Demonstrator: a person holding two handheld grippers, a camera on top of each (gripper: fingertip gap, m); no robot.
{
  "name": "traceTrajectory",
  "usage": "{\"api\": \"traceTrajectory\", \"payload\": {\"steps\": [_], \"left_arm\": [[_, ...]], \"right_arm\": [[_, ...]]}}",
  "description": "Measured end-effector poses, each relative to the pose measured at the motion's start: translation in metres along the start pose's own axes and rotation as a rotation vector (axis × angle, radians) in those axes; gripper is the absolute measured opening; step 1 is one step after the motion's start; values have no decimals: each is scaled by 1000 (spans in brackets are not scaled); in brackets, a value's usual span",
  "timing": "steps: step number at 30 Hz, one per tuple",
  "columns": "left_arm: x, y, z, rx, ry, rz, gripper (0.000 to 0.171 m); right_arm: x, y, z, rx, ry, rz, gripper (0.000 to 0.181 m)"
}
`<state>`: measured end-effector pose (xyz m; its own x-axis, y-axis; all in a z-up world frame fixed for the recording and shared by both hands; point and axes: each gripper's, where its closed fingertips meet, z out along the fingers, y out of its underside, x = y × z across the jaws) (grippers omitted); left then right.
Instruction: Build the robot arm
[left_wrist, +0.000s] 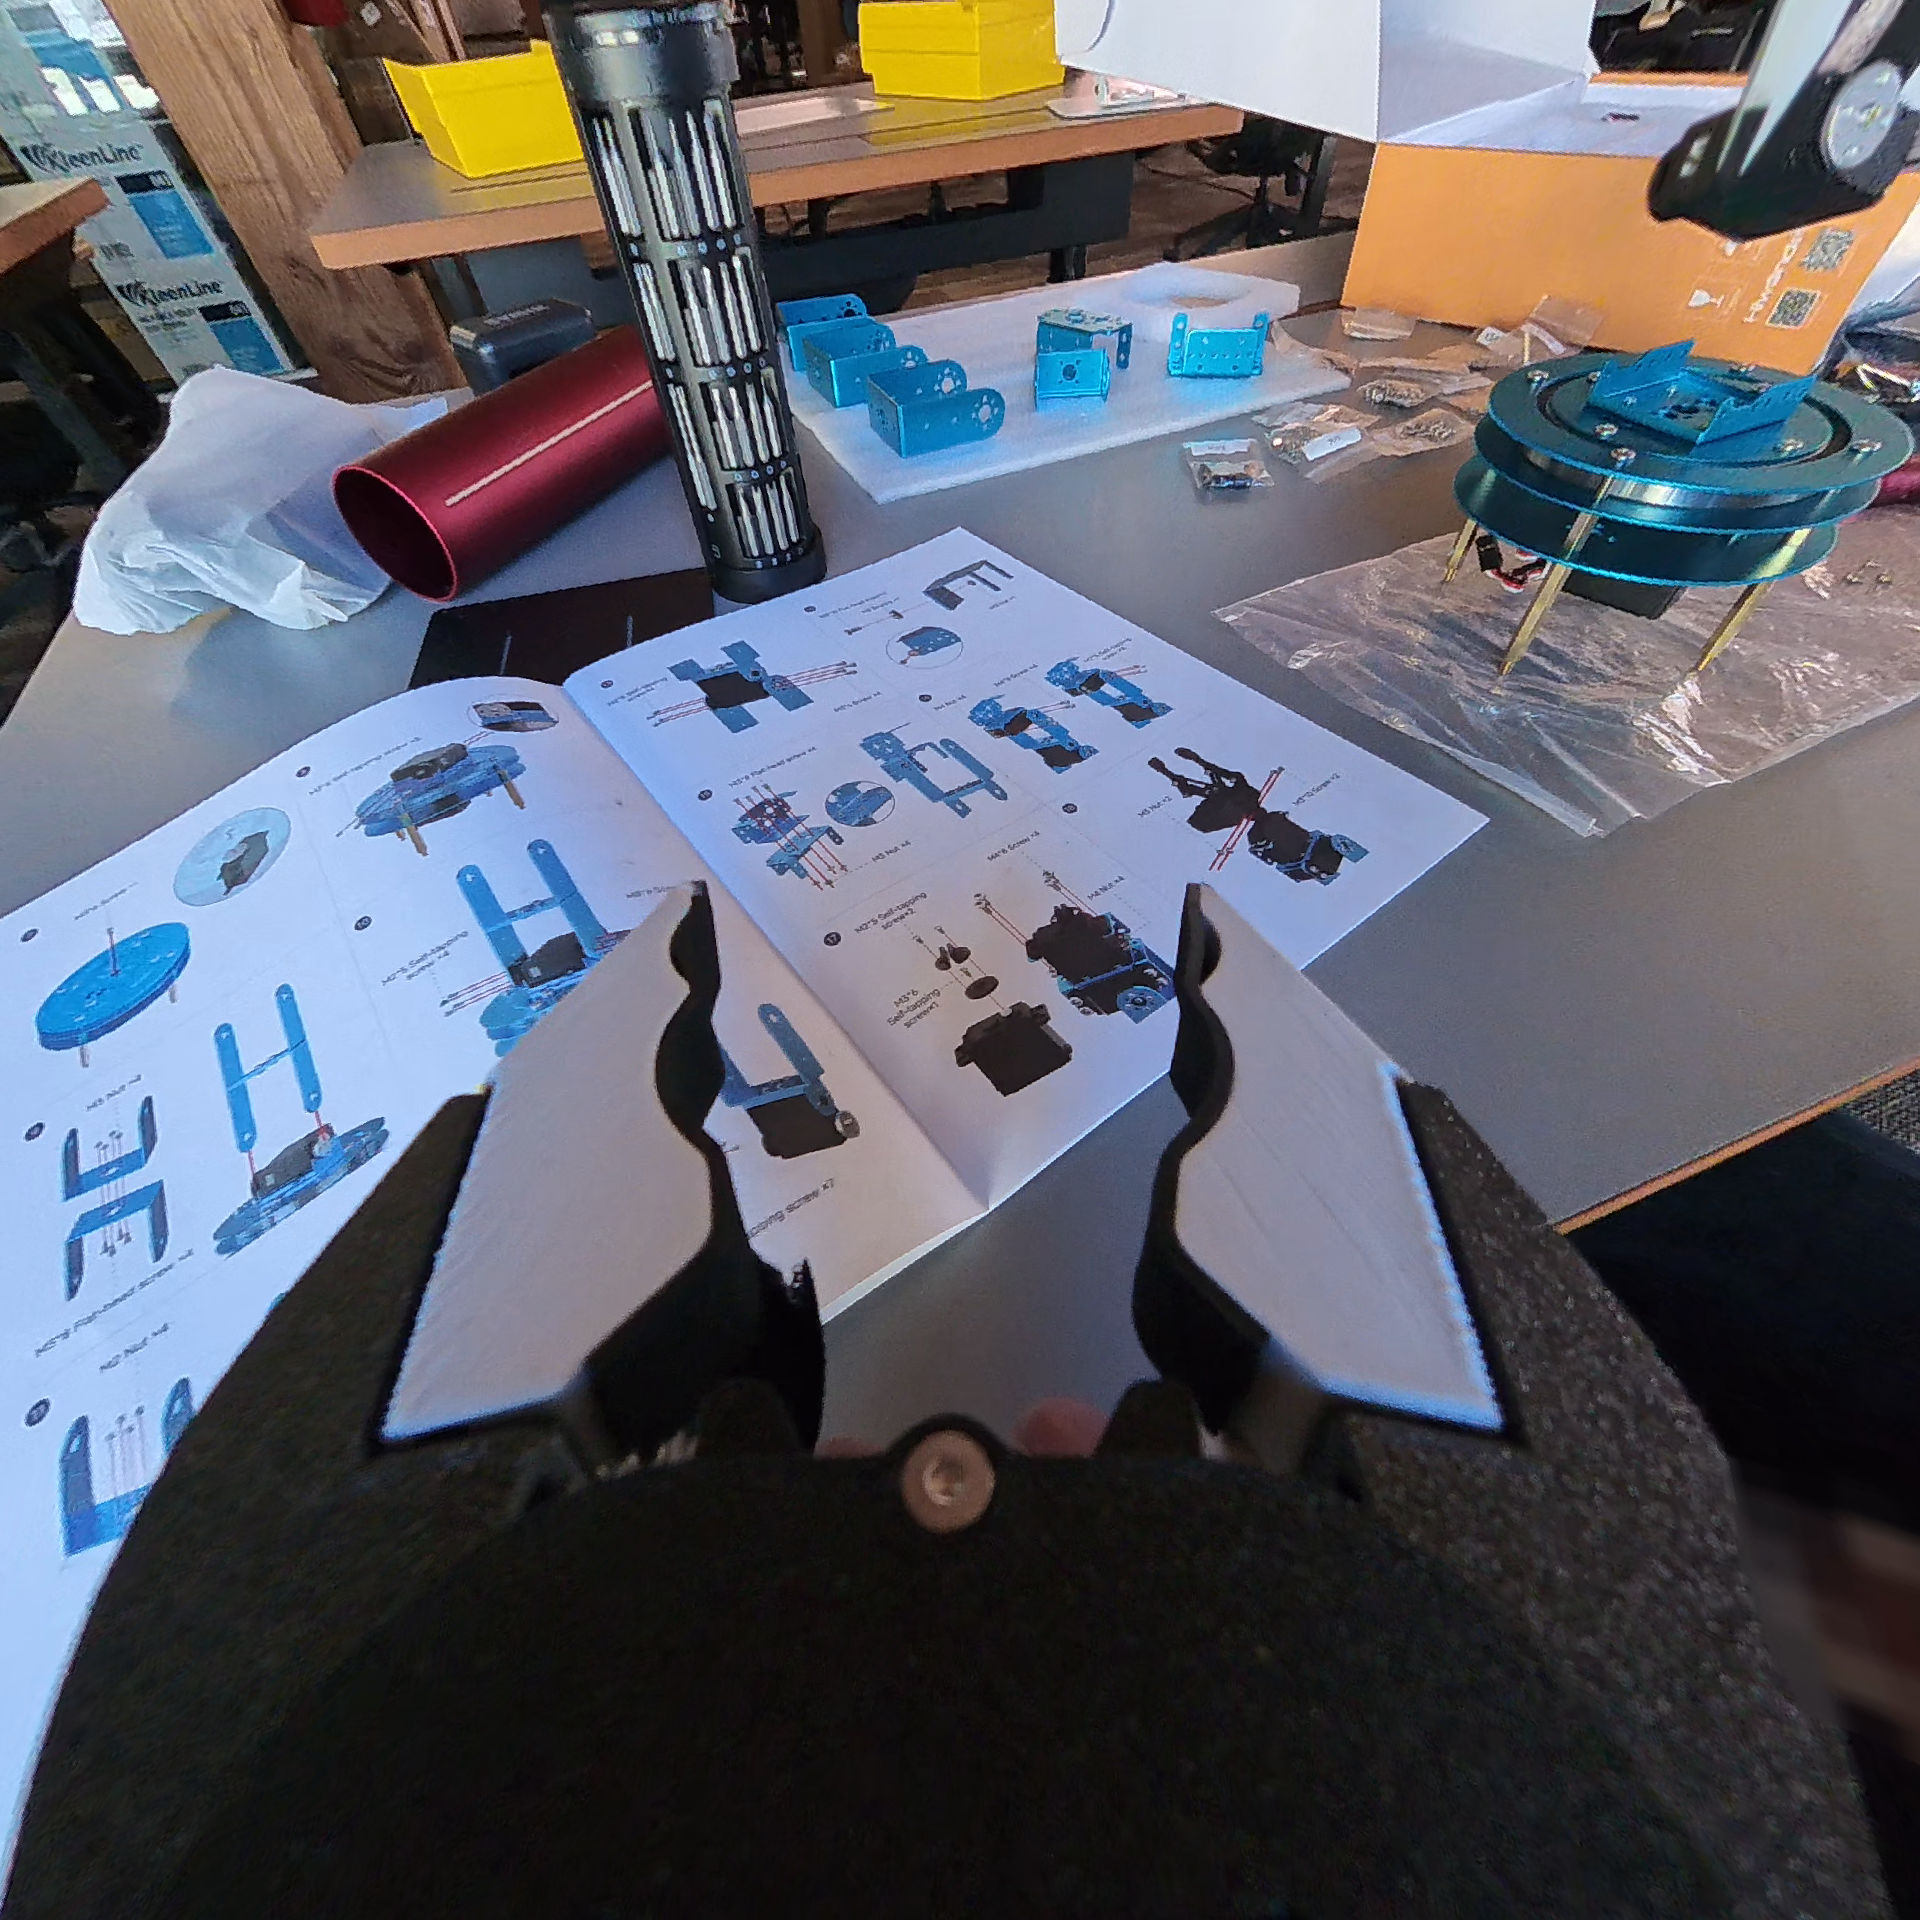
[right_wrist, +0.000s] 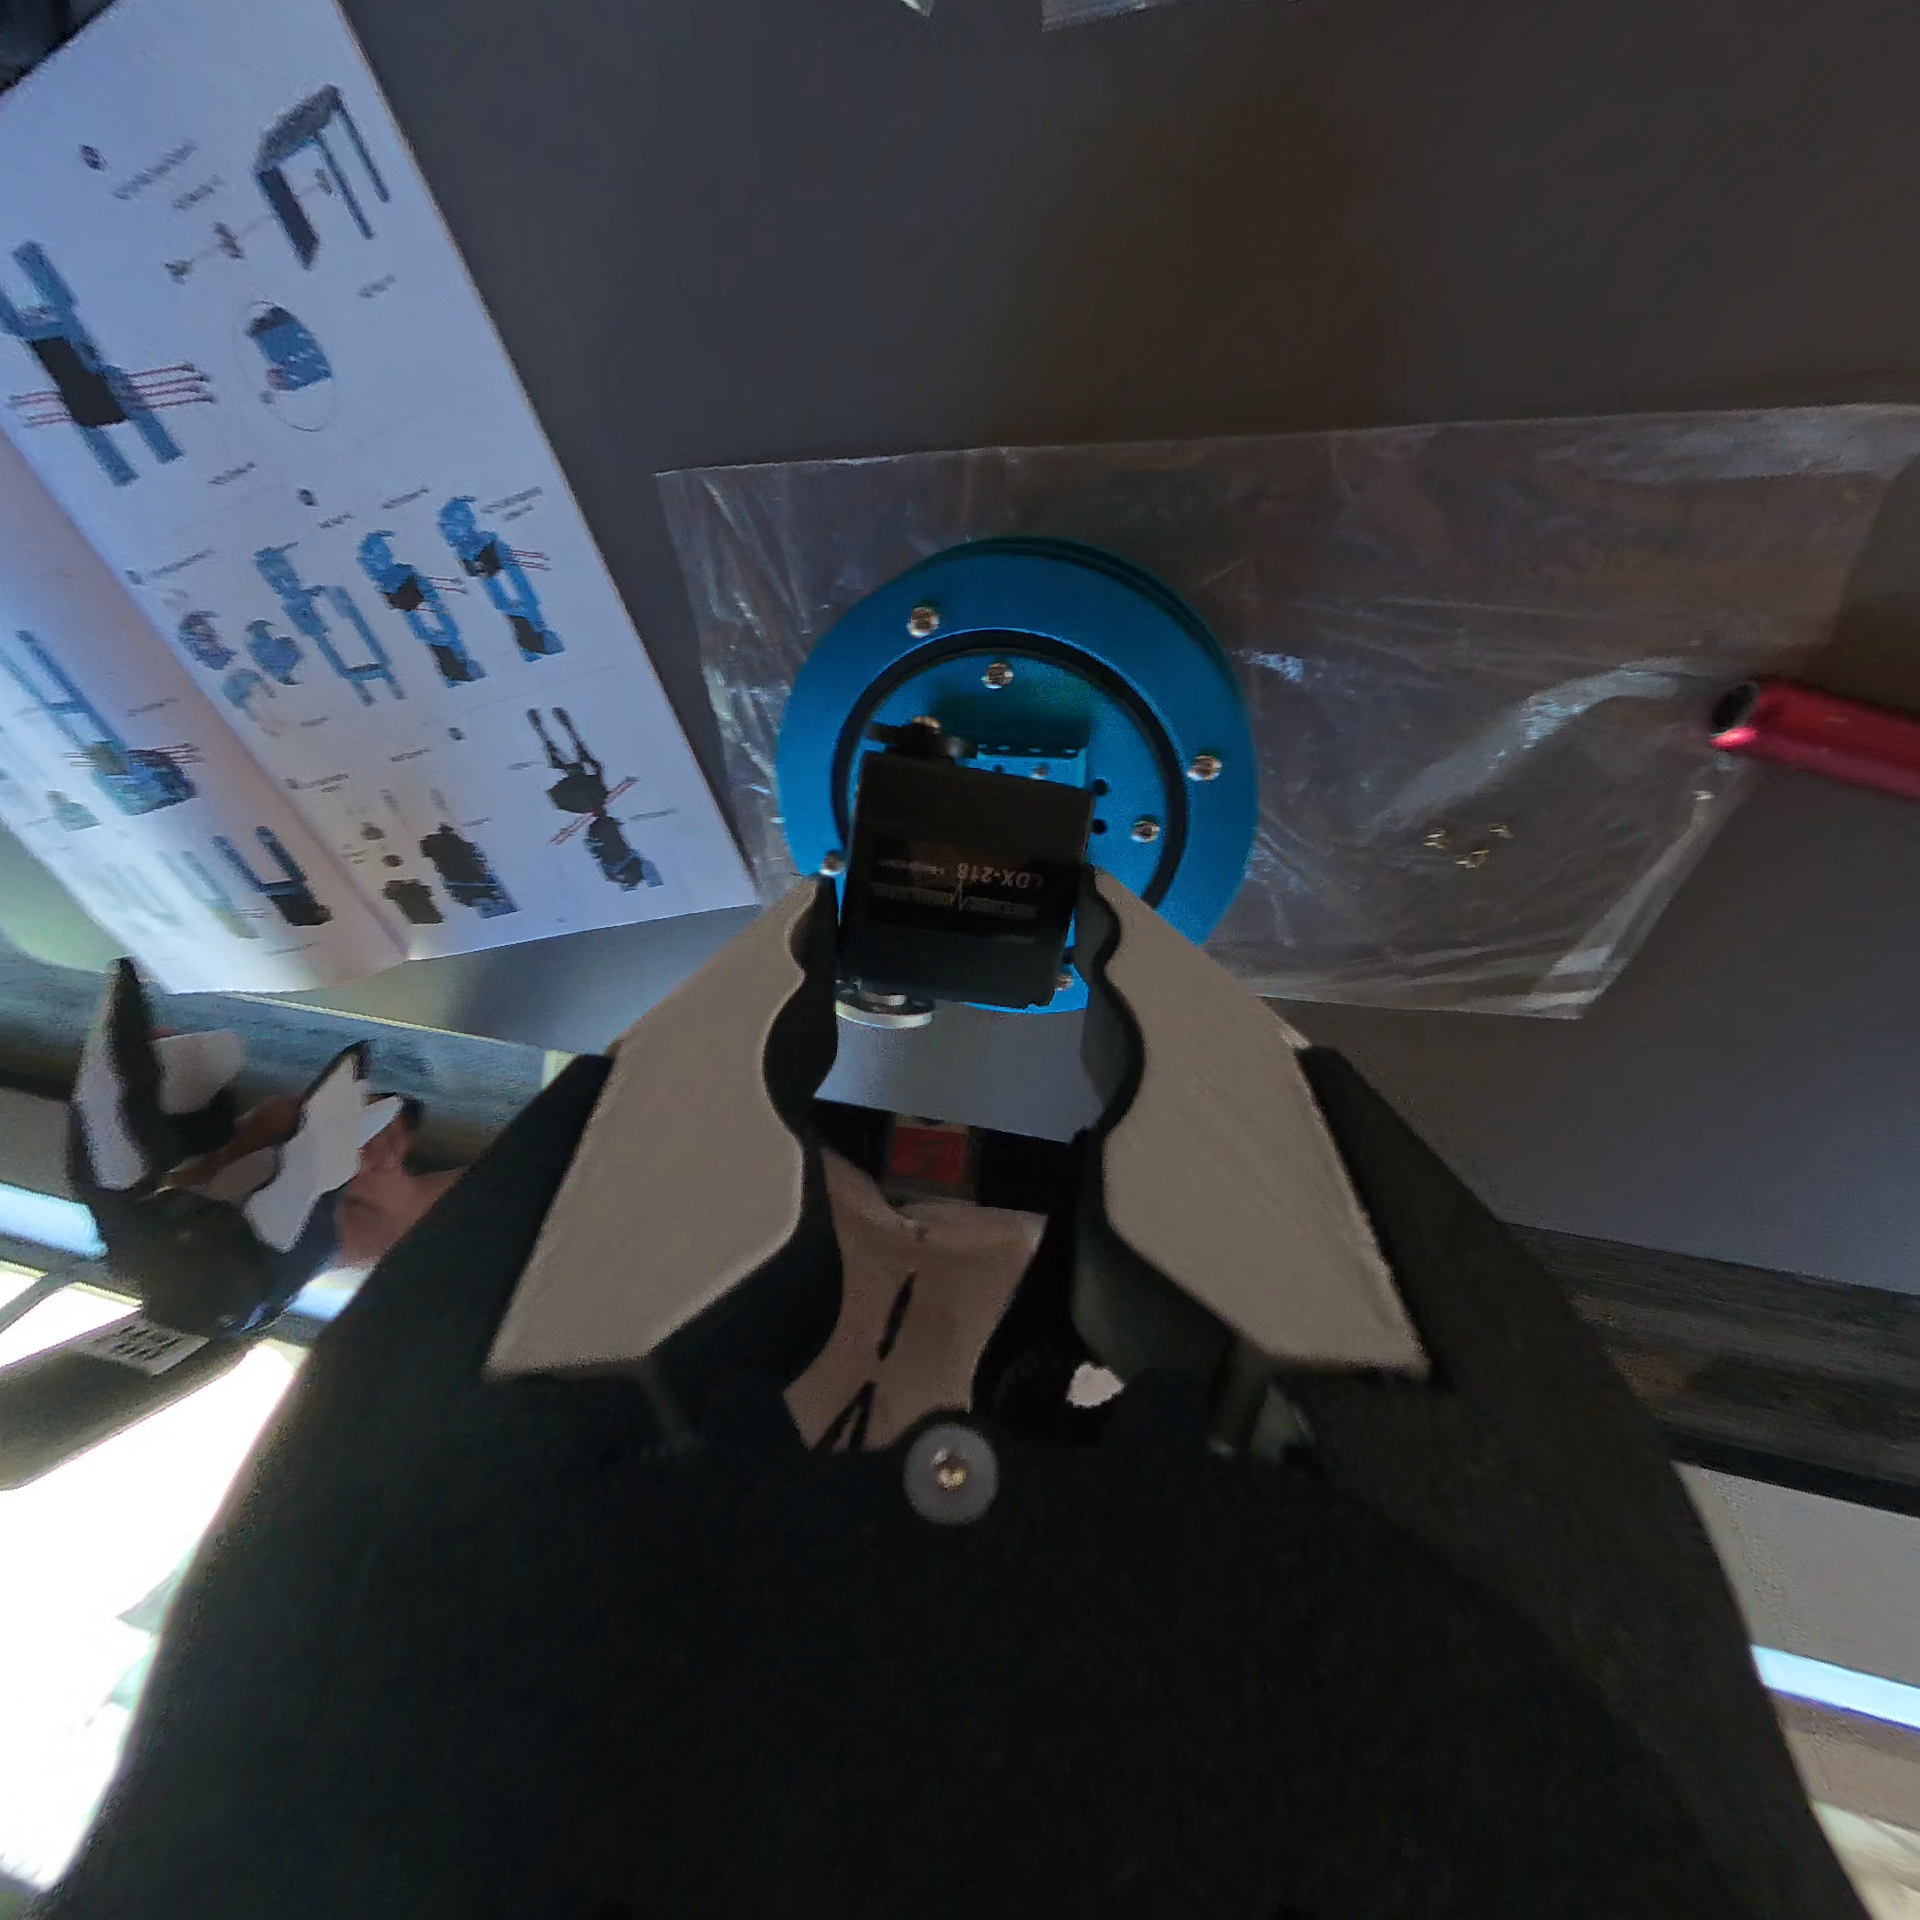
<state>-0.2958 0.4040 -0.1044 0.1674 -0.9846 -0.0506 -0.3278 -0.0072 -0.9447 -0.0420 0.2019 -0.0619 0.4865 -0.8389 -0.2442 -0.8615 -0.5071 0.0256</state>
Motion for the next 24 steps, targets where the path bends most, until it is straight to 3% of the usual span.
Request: {"api": "traceTrajectory", "payload": {"steps": [7, 10, 16, 24], "left_arm": [[3, 4, 5, -14, 2, 11, 88], [2, 6, 7, -22, 0, 12, 88], [-1, 9, 9, -30, -4, 12, 88], [-1, 8, 9, -26, 2, 9, 88]], "right_arm": [[-8, -6, -3, 18, -116, 41, 44], [-20, -8, -8, 30, -235, 33, 44], [-12, -6, -3, 23, -299, 25, 43], [-34, -5, -10, 61, -571, -8, 44]]}}
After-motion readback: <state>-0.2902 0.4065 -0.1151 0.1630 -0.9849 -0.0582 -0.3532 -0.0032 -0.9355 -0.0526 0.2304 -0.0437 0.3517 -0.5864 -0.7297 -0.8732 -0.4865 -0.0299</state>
